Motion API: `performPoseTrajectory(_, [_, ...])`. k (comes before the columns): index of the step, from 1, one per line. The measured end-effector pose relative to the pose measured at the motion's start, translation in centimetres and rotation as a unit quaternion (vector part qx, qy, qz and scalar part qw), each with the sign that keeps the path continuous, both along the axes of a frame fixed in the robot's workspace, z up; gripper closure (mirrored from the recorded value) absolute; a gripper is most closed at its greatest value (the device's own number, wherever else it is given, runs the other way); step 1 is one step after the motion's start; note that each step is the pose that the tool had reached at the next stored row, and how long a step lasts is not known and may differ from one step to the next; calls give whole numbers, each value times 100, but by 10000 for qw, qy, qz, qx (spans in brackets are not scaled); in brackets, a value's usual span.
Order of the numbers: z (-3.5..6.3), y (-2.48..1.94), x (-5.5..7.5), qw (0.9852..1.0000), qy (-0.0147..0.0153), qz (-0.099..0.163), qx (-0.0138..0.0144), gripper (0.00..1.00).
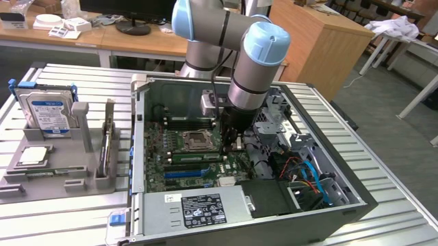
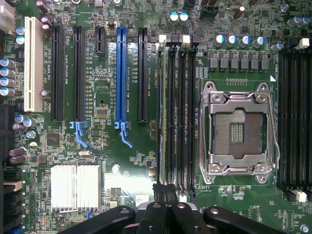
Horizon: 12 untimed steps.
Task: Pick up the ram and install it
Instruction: 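Press down the ram until it locks into place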
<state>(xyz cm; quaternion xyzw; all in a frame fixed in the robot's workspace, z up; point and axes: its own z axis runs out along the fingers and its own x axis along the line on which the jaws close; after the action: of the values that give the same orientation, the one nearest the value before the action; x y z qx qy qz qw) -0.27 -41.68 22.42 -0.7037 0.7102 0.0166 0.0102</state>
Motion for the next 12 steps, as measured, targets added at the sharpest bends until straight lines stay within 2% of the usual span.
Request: performPoseTrajectory(12, [-7, 0, 0, 10000, 1, 0, -1, 89])
